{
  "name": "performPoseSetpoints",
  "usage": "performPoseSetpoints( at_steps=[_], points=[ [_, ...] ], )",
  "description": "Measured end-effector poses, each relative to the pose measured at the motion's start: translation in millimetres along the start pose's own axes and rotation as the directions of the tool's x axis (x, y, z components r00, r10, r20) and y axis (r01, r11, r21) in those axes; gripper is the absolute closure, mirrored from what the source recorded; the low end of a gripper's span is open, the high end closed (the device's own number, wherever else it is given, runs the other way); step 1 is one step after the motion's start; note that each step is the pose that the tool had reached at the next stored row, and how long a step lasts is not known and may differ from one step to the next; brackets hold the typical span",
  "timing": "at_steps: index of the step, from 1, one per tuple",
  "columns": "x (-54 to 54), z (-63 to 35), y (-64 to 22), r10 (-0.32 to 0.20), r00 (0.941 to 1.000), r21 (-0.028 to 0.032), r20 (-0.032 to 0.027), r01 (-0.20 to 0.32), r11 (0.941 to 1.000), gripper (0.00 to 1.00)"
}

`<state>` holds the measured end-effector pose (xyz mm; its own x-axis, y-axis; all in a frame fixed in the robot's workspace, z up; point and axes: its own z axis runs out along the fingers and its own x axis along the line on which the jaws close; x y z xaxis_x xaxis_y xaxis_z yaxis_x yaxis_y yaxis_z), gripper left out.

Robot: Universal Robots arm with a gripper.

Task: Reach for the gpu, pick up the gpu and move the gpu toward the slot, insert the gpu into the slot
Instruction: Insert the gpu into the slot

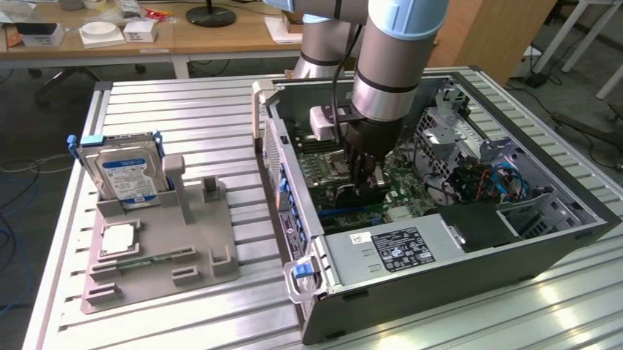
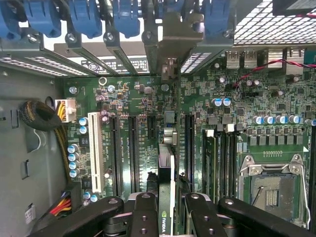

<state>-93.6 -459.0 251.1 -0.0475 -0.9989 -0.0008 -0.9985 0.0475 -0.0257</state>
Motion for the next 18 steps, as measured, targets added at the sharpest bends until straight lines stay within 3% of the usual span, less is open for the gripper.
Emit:
performPoseSetpoints(
  at_steps=[18],
  points=[
    [-0.5,1.7,0.1,-0.007,1.0,0.0,0.0009,0.007,1.0,0.74]
  ],
)
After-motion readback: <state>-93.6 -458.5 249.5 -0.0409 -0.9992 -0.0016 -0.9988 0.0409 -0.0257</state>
